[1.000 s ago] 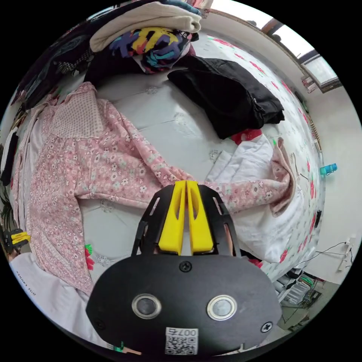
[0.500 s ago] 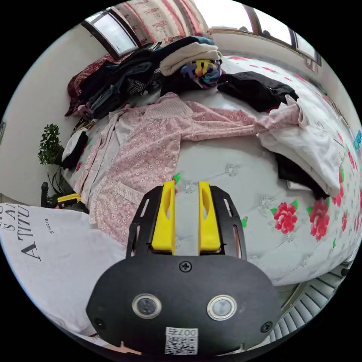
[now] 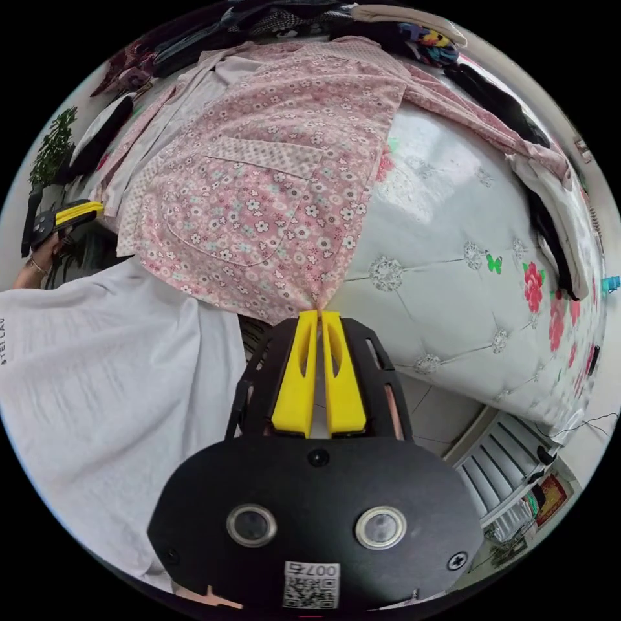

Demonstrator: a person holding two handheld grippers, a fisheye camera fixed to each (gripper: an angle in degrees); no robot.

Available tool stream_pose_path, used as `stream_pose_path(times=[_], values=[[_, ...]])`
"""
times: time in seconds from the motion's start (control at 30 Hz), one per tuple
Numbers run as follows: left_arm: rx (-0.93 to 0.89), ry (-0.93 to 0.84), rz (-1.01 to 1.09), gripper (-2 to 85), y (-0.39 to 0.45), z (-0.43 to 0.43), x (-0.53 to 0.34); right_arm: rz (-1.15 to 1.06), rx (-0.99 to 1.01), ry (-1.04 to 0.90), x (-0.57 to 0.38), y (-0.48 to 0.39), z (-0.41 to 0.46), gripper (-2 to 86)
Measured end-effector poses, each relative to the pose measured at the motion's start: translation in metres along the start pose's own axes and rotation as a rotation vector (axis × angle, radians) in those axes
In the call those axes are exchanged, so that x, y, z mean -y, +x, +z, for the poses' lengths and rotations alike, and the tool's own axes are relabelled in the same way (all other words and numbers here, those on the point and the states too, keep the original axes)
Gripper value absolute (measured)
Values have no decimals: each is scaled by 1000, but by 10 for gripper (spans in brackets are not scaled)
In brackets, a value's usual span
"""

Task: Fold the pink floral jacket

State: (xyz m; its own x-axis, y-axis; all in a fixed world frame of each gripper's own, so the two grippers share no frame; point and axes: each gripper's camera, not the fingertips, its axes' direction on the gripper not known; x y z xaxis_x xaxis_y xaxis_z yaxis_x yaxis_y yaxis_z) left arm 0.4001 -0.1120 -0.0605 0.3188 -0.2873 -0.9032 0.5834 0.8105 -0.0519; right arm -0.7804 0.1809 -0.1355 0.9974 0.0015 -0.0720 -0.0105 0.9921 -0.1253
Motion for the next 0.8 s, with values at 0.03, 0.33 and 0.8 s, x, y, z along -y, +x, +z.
stream_pose_path(times=[0.03,0.33,0.8], values=[[9,-9,2,-5,1,-2,0,-8,-10,-6,-1,-1,0,9],[-37,-96,-39,-5,34,-31,-58,-4,-26,-27,-58,5,11,4],[53,181,-162,82,-98,-99,49,-210,-58,475,151,-29,-109,53]])
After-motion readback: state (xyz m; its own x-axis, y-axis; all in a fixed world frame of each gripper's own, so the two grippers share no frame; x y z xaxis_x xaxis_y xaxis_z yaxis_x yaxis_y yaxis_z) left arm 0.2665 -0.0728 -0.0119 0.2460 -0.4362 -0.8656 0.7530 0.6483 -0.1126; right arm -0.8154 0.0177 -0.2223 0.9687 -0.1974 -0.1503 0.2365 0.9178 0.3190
